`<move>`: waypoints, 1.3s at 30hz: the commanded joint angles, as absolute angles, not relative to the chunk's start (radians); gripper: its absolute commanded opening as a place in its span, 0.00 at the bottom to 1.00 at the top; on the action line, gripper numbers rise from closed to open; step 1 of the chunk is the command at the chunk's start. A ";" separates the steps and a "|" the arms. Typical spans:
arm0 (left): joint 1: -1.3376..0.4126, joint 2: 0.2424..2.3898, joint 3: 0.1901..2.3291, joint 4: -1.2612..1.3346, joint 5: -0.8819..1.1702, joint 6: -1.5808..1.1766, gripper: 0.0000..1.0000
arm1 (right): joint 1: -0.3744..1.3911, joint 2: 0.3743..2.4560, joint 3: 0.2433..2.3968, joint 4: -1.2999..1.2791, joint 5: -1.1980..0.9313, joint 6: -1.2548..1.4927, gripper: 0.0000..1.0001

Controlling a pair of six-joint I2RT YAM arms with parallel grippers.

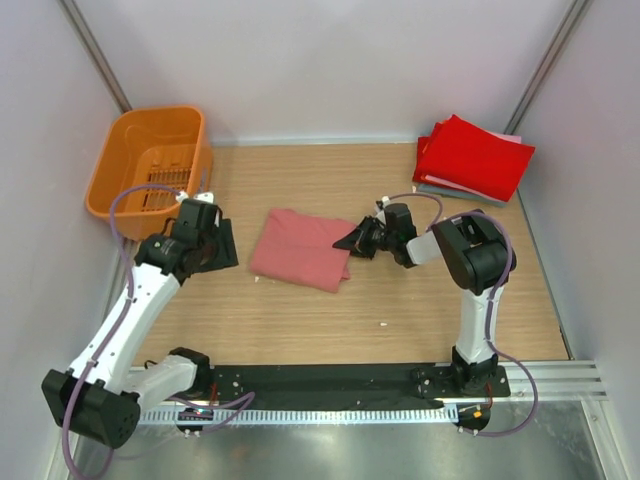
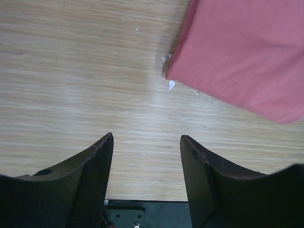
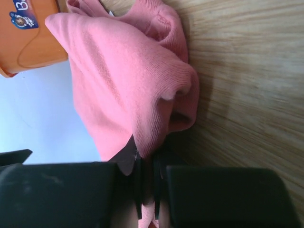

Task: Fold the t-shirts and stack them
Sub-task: Neatly place the folded tshirt to the corner

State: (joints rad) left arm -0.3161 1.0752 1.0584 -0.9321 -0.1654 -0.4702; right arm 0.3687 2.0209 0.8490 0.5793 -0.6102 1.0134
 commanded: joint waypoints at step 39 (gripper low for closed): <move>-0.318 0.713 0.891 -0.862 -0.222 -0.586 0.76 | 0.023 2.219 2.354 -0.793 -0.505 0.545 0.01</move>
